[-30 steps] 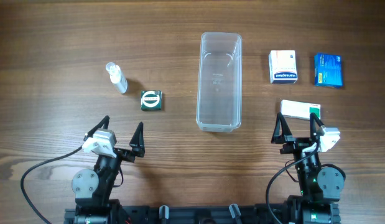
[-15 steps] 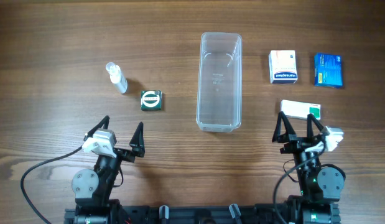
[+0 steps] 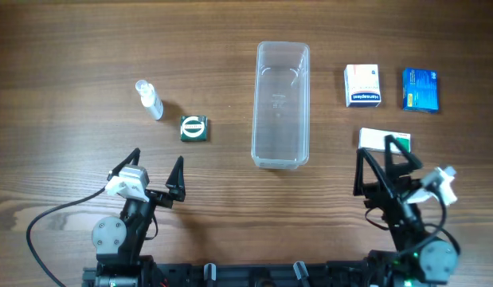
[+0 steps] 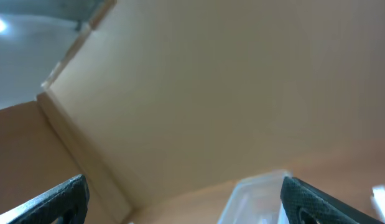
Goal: Pack container
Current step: 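Reach the right gripper to the white Hansaplast box and grasp it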
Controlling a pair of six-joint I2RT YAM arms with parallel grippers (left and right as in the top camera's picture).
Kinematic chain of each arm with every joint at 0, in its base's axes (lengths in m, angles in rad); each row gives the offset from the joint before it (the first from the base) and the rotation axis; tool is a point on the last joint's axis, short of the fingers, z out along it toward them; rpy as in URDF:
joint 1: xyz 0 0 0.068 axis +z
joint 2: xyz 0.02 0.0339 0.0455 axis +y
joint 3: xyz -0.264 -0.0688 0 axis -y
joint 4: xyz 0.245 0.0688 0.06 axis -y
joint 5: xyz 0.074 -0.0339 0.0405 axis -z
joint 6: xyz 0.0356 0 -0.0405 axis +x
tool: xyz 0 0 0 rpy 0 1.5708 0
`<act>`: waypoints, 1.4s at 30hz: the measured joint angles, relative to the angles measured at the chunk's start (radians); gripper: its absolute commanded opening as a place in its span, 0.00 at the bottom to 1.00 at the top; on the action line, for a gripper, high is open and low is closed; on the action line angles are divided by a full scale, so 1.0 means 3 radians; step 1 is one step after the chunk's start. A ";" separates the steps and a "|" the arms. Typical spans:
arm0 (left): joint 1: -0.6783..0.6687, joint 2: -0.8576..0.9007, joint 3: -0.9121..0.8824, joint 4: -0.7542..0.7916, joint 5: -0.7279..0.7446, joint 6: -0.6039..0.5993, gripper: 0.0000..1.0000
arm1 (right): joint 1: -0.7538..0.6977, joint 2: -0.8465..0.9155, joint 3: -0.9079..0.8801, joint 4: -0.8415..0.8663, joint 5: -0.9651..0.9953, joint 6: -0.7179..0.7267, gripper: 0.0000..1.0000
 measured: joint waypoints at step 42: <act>0.0000 -0.0003 0.0000 -0.0001 0.0000 0.0001 1.00 | -0.0003 0.6727 0.4964 -0.3923 0.1101 -0.2548 1.00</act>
